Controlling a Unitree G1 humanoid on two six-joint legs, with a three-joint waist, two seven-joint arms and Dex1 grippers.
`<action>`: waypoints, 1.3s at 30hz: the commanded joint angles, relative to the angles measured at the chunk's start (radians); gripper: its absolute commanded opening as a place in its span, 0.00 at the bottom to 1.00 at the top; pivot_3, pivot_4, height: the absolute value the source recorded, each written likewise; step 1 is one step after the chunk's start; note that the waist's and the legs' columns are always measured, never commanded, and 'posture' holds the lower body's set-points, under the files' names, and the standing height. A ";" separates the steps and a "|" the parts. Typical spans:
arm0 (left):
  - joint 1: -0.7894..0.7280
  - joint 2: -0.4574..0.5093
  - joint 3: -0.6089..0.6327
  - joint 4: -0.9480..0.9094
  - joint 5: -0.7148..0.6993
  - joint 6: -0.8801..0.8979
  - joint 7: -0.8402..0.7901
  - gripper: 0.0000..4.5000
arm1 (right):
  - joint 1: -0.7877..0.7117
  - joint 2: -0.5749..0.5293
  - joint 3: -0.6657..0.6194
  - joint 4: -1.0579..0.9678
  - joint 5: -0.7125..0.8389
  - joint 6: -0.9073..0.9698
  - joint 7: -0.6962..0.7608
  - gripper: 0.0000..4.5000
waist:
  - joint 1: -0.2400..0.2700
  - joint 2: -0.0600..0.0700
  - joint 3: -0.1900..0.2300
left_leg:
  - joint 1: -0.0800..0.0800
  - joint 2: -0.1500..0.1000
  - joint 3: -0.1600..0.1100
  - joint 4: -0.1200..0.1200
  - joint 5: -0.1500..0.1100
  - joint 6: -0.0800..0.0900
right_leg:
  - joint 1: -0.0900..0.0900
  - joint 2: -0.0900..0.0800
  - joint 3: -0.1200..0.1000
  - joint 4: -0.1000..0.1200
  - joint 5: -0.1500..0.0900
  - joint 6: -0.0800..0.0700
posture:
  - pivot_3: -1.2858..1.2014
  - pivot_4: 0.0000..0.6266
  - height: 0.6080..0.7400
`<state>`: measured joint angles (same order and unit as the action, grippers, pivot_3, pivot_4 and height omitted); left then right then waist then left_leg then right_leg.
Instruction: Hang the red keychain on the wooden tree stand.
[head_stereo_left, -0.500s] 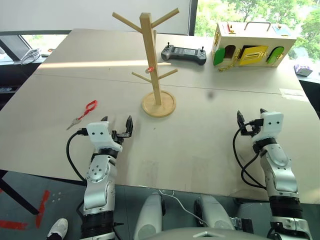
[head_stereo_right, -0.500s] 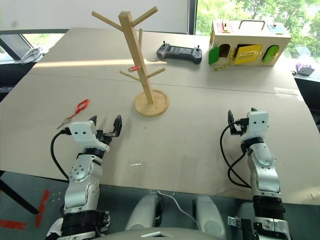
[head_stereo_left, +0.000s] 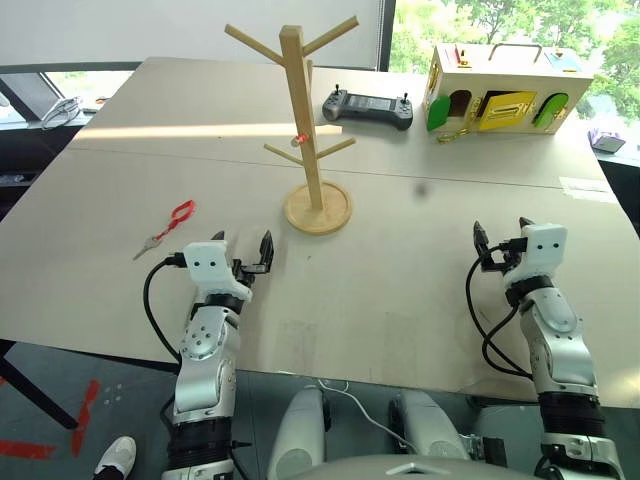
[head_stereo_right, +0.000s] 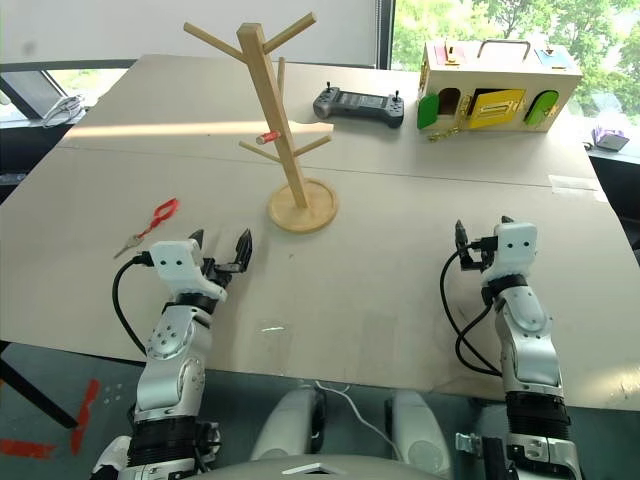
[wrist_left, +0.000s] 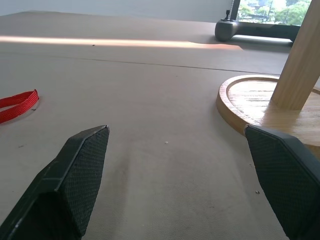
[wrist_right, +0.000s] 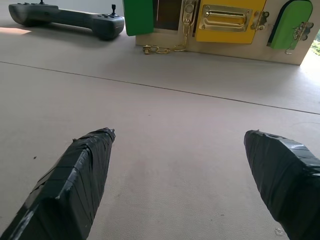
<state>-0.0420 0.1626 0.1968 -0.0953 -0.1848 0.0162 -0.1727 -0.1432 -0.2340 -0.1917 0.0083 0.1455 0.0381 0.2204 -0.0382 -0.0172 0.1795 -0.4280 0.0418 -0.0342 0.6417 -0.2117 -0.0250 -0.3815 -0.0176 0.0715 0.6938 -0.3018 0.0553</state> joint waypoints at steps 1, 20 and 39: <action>-0.002 0.004 0.003 -0.017 -0.001 -0.016 0.001 1.00 | 0.000 -0.009 -0.013 -0.026 0.015 -0.021 0.007 0.99 | 0.000 0.000 0.000 | 0.000 0.000 0.000 0.000 0.000 0.000 | 0.000 0.000 0.000 0.000 0.000 0.000 | 0.52 0.24 1.00; -0.055 0.298 0.154 0.154 -0.195 0.029 -0.319 1.00 | 0.163 -0.353 0.179 -0.331 0.353 0.009 0.790 0.99 | -0.001 0.000 0.000 | 0.003 0.000 0.000 0.000 0.000 0.000 | 0.003 0.000 -0.001 -0.001 0.000 0.000 | 0.52 0.24 1.00; -0.163 0.541 0.264 0.510 -0.188 -0.045 -0.498 1.00 | 0.111 -0.312 0.201 -0.243 0.327 -0.021 0.836 0.99 | 0.001 -0.001 0.001 | 0.003 0.001 -0.001 0.000 0.000 0.000 | 0.003 0.000 -0.002 -0.001 0.000 0.000 | 0.52 0.24 1.00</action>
<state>-0.1891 0.6833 0.4432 0.3906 -0.3811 0.0054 -0.6639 -0.0276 -0.5490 0.0173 -0.2138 0.4710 0.0313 1.0598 -0.0371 -0.0184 0.1800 -0.4254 0.0423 -0.0350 0.6416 -0.2118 -0.0250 -0.3785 -0.0179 0.0694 0.6929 -0.3022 0.0554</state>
